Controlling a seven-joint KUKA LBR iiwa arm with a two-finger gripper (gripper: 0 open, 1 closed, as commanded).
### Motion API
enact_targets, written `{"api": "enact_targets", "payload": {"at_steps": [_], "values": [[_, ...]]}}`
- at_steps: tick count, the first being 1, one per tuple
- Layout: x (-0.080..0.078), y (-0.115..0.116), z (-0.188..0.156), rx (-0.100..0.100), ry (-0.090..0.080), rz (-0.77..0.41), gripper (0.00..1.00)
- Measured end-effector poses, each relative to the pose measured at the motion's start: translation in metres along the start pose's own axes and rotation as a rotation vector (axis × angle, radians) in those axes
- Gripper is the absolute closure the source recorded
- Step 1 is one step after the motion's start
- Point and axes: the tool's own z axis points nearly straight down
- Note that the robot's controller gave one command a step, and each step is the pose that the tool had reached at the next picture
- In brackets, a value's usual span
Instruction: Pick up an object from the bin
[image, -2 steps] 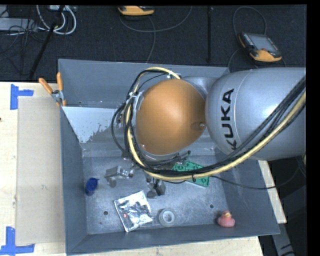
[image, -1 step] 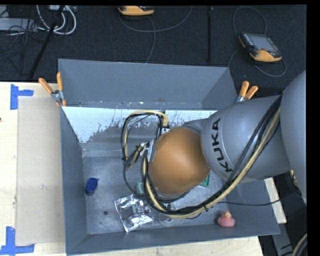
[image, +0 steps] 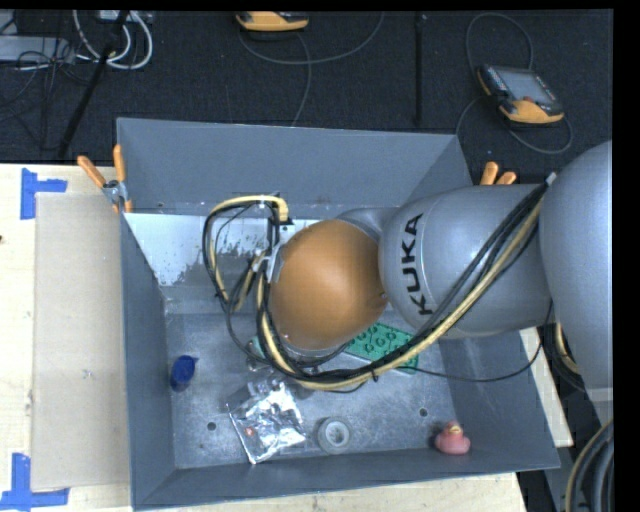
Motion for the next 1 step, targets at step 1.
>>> {"api": "enact_targets", "payload": {"at_steps": [1], "values": [[-0.0058,0.0439,0.0,-0.005,0.001,-0.138,0.0]]}}
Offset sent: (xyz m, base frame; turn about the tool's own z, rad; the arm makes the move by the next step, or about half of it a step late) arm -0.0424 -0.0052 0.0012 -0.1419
